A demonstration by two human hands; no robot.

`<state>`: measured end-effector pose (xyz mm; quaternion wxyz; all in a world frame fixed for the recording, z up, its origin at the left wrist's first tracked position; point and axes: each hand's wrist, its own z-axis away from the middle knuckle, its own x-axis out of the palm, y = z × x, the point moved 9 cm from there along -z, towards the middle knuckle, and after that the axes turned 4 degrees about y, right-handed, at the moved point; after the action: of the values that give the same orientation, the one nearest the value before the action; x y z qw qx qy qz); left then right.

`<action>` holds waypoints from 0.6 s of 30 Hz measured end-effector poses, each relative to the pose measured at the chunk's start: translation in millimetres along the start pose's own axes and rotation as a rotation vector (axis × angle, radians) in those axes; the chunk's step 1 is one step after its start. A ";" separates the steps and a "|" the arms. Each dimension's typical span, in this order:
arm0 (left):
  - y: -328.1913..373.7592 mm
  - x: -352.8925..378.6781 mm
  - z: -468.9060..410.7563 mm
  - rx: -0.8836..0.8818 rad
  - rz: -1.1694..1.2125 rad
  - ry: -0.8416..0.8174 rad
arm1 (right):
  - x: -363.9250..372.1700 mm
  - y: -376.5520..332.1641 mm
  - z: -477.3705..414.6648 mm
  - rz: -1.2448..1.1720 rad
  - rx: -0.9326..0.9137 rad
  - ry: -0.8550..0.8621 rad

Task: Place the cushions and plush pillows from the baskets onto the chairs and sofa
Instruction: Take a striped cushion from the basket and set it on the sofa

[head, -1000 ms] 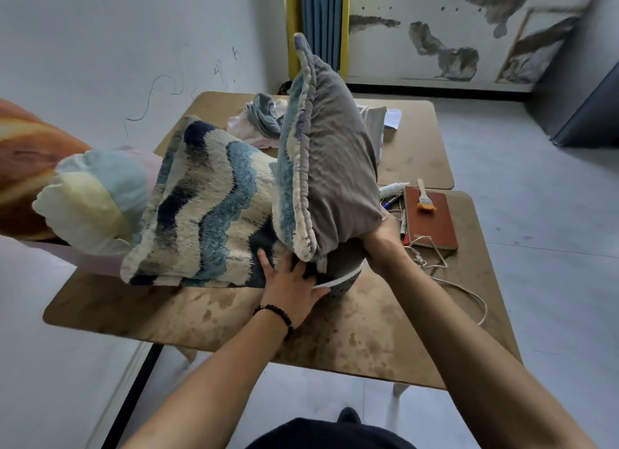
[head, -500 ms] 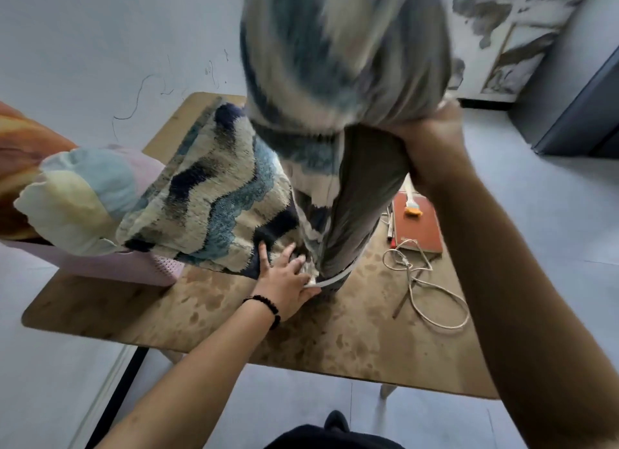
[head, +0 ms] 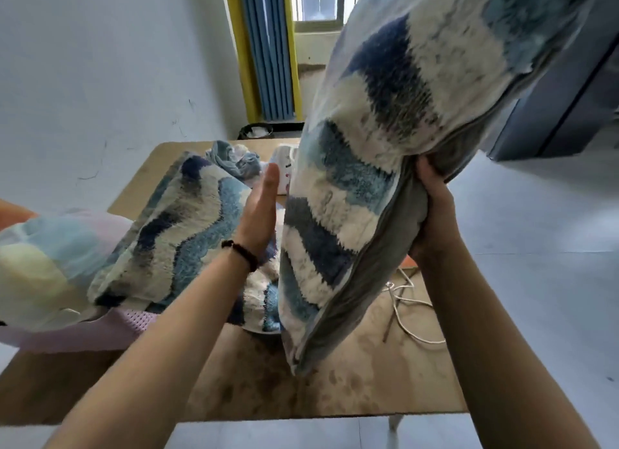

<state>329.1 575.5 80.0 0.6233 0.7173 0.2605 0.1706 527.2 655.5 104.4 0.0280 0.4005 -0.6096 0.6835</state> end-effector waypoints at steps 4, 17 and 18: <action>27.2 17.5 -43.2 -0.016 -0.016 -0.234 | 6.7 -34.8 20.9 -0.119 -0.206 0.029; 39.7 109.0 44.9 -0.202 0.769 -0.471 | -21.6 -18.8 258.7 0.474 -0.365 0.941; 46.0 110.0 65.9 -0.193 0.748 -0.433 | -13.9 -10.4 288.5 0.521 -0.387 1.028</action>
<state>462.8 582.9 105.6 0.6230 0.7200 -0.1704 0.2539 690.2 417.6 86.2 0.2230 -0.1556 -0.7090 0.6506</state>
